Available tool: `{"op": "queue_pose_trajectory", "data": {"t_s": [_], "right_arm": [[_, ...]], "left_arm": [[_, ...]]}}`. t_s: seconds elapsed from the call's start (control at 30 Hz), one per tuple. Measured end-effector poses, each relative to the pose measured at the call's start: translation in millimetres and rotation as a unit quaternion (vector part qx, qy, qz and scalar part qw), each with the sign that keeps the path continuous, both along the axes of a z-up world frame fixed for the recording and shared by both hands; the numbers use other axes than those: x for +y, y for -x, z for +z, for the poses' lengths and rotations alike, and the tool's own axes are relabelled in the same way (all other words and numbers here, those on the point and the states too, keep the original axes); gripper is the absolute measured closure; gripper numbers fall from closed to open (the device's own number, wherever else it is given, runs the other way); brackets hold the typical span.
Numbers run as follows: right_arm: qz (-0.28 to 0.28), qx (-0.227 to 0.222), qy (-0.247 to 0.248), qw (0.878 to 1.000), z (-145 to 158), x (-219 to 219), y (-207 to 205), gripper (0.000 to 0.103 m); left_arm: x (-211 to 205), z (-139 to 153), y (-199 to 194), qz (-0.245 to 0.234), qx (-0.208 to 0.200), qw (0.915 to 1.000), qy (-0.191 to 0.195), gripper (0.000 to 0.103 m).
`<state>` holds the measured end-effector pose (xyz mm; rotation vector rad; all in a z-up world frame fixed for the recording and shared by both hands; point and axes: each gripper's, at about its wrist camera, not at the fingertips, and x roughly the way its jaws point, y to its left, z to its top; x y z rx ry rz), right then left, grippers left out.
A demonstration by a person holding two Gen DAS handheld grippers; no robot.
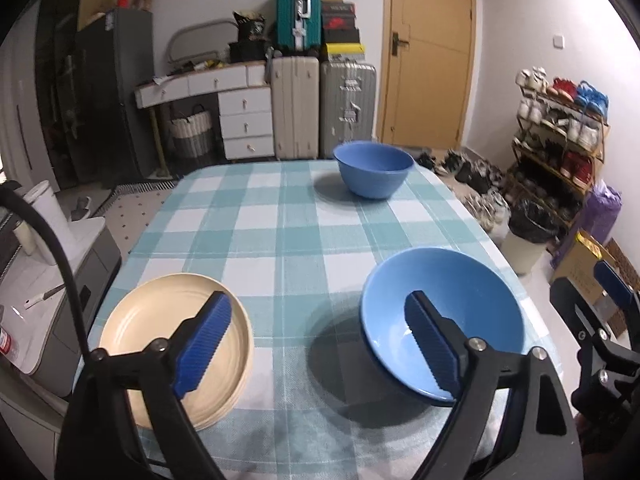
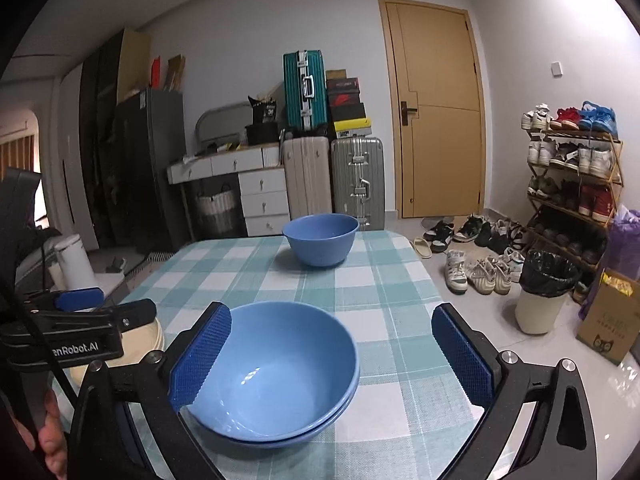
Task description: Organize plates and bowls
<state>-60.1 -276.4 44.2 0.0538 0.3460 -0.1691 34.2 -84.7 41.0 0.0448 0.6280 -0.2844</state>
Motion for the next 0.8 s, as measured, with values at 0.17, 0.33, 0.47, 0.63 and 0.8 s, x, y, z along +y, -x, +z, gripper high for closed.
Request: {"op": "queue_pose_trajectory", "data": {"t_s": [0.17,0.33,0.47,0.63,0.8], "right_arm": [[-0.015,-0.008,0.069,0.997,1,18,6,0.001],[-0.043,-0.032,0.115,0.992,4,36,15,0.001],[-0.045,-0.052,0.123,0.99,9,45,23,0.001],[-0.007,-0.06,0.127,0.99,12,43,29,0.001],[-0.008,-0.129,0.099,0.987,18,31,48,0.001]], "left_arm": [[8,-15,5,0.01,-0.038,0.9992,0.003,0.006],[7,-14,5,0.002,-0.037,0.9992,0.015,0.006],[7,-9,15,0.004,-0.058,0.998,0.023,0.004],[3,-6,22,0.012,-0.079,0.9968,0.007,0.002],[1,-5,26,0.021,-0.09,0.9957,0.002,0.0]]}}
